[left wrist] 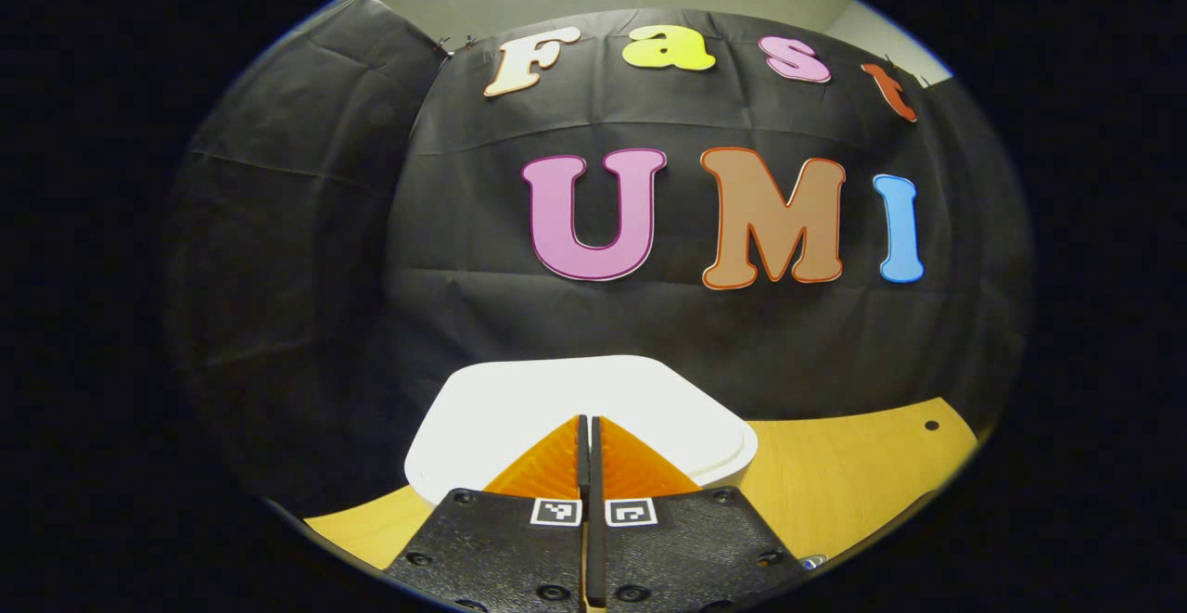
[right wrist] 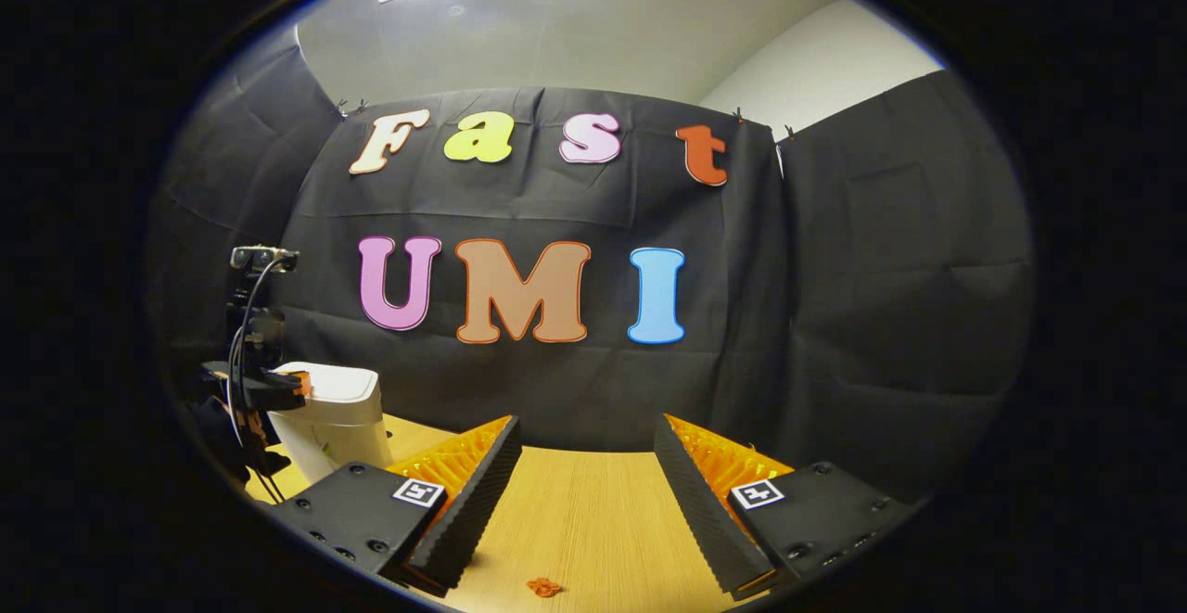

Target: Press the lid of the desktop garbage bin to open it, pick up the crumpled paper on the desktop and throw it into the bin, then pick up the pop can on the desktop and drop it into the bin, and finally close the garbage bin lid.

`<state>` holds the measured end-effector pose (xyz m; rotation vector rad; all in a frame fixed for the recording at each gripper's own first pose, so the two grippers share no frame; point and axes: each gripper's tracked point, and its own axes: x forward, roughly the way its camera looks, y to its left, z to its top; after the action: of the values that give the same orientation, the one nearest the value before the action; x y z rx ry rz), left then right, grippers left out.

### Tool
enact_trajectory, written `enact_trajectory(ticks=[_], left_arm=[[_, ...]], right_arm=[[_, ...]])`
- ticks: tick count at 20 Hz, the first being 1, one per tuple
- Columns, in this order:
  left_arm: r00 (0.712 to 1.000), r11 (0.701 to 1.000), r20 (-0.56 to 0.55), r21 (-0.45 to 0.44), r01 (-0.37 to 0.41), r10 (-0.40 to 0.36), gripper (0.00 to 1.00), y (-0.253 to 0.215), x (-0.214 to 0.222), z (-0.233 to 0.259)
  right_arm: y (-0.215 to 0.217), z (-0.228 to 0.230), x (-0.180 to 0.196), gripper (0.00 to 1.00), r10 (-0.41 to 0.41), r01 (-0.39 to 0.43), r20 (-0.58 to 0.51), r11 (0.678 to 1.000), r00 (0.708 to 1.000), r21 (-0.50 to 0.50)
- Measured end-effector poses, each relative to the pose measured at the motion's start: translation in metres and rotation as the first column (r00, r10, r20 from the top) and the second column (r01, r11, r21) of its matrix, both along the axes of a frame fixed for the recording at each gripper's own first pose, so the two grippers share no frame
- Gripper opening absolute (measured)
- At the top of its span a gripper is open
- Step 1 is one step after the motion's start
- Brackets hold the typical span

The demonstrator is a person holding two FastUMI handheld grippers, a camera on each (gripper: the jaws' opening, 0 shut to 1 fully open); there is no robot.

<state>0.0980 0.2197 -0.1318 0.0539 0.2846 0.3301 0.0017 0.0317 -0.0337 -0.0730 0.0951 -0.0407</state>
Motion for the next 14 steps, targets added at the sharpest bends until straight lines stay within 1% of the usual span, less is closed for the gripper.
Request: enact_trajectory(ticks=[1, 2, 3, 4, 6, 7, 8, 10, 11, 12, 13, 14], left_arm=[[1.000, 1.000, 0.002, 0.013, 0.004, -0.004, 0.00, -0.001, -0.001, 0.001], [1.000, 1.000, 0.012, 0.026, 0.007, -0.007, 0.00, -0.001, -0.001, 0.002], [1.000, 0.999, 0.026, 0.047, 0.015, -0.016, 0.00, -0.002, 0.000, 0.007], [0.999, 0.998, 0.042, 0.061, 0.021, -0.024, 0.00, -0.003, 0.000, 0.011], [0.998, 0.998, 0.055, 0.057, 0.034, -0.038, 0.00, -0.007, 0.000, 0.020], [0.995, 0.997, 0.081, 0.059, 0.046, -0.050, 0.00, -0.013, 0.000, 0.029], [0.992, 0.996, 0.108, 0.068, 0.062, -0.069, 0.00, -0.018, 0.000, 0.039], [0.980, 0.989, 0.161, 0.101, 0.104, -0.120, 0.07, -0.035, -0.002, 0.066], [0.974, 0.986, 0.180, 0.114, 0.120, -0.140, 0.19, -0.042, -0.003, 0.078], [0.967, 0.984, 0.199, 0.116, 0.135, -0.157, 0.19, -0.048, -0.007, 0.087], [0.961, 0.982, 0.214, 0.110, 0.154, -0.175, 0.30, -0.057, -0.010, 0.096], [0.956, 0.980, 0.226, 0.105, 0.168, -0.188, 0.33, -0.066, -0.014, 0.104]], right_arm=[[0.000, -0.001, 0.000, 0.96, 0.003, -0.003, -0.004, 1.000, 1.000, 0.005], [0.001, -0.001, -0.001, 1.00, 0.007, -0.007, -0.003, 1.000, 1.000, 0.008], [0.000, 0.001, -0.001, 0.96, 0.009, -0.009, 0.004, 1.000, 1.000, 0.009], [-0.002, 0.005, -0.001, 1.00, 0.008, -0.008, 0.014, 1.000, 1.000, 0.007], [-0.007, 0.012, 0.000, 1.00, 0.004, -0.004, 0.038, 1.000, 0.999, 0.008], [-0.009, 0.012, 0.002, 1.00, 0.003, -0.004, 0.047, 1.000, 0.999, 0.013], [-0.010, 0.014, 0.003, 0.96, 0.005, -0.006, 0.050, 1.000, 0.999, 0.018], [-0.009, 0.015, 0.006, 0.96, 0.016, -0.018, 0.055, 1.000, 0.998, 0.021], [-0.008, 0.016, 0.009, 0.96, 0.024, -0.026, 0.058, 0.999, 0.998, 0.021], [-0.007, 0.017, 0.011, 0.96, 0.033, -0.034, 0.062, 0.999, 0.998, 0.021], [-0.007, 0.018, 0.014, 0.96, 0.040, -0.042, 0.066, 0.999, 0.997, 0.020], [-0.006, 0.019, 0.017, 0.96, 0.049, -0.051, 0.069, 0.999, 0.996, 0.021]])
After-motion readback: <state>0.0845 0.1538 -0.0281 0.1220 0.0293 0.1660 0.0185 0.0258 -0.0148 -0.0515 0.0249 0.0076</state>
